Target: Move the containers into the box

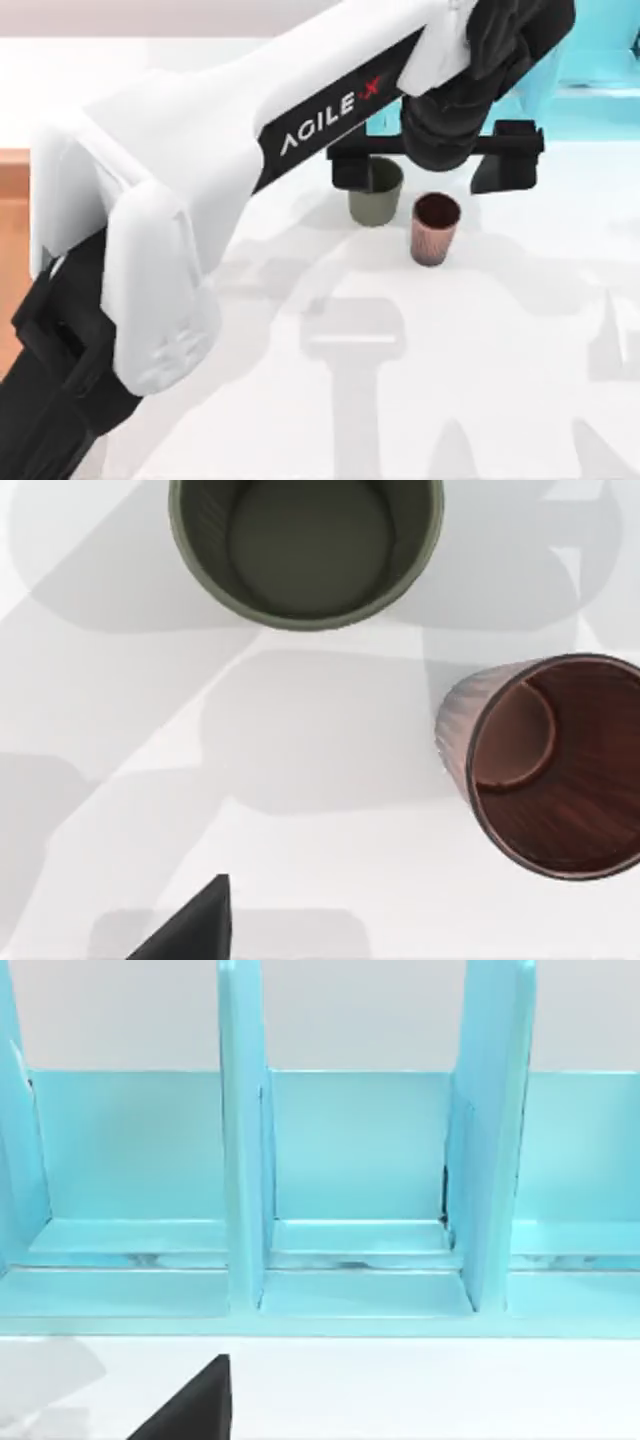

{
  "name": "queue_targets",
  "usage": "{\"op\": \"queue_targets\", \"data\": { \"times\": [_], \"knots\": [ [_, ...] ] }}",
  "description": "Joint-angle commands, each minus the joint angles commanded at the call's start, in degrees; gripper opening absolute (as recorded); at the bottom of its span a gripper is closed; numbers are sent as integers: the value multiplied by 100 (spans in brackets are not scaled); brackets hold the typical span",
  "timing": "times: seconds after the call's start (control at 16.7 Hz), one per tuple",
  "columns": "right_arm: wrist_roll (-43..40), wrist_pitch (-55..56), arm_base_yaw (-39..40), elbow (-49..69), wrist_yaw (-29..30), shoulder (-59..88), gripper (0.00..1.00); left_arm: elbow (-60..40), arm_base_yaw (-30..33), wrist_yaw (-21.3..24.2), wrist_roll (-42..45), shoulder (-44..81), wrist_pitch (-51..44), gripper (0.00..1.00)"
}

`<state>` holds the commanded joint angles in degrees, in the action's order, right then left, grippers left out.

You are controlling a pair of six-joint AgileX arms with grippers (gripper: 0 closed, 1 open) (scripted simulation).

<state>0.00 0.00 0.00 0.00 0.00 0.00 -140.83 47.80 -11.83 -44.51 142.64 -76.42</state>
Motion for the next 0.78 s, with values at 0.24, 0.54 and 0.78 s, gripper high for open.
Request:
{"op": "queue_targets", "data": {
  "times": [0.24, 0.54, 0.78],
  "knots": [
    [0, 0, 0, 0, 0, 0, 100, 752, -117, 27, 119, 197, 1067, 100],
    [0, 0, 0, 0, 0, 0, 100, 1134, -177, 41, 179, 297, 1502, 100],
    [0, 0, 0, 0, 0, 0, 100, 1134, -177, 41, 179, 297, 1502, 85]
  ]
}}
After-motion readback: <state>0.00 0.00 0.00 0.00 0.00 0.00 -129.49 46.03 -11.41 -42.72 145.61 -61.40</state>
